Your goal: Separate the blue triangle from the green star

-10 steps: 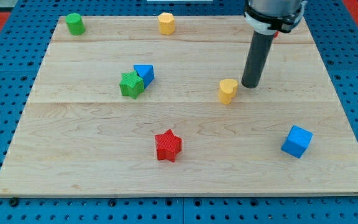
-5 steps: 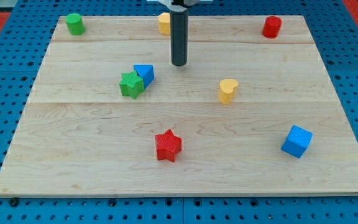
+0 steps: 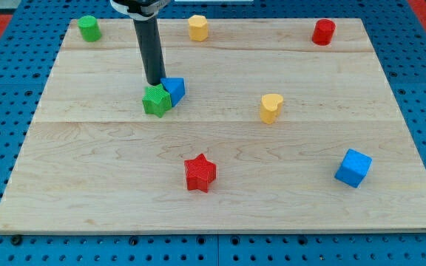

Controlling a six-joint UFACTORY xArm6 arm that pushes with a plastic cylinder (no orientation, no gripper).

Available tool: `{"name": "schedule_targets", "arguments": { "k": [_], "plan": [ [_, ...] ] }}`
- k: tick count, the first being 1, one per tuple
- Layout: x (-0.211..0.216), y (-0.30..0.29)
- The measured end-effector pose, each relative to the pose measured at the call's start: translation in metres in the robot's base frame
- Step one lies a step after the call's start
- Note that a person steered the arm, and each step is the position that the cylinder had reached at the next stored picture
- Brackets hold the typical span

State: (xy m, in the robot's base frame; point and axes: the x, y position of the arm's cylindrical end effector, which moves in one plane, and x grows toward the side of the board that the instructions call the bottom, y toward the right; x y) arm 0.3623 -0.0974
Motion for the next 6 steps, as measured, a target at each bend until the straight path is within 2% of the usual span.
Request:
{"name": "schedule_targets", "arguments": {
  "k": [3,5,6],
  "plan": [
    [-0.007,-0.009],
    [0.04,-0.017],
    [0.04,-0.029]
  ]
}}
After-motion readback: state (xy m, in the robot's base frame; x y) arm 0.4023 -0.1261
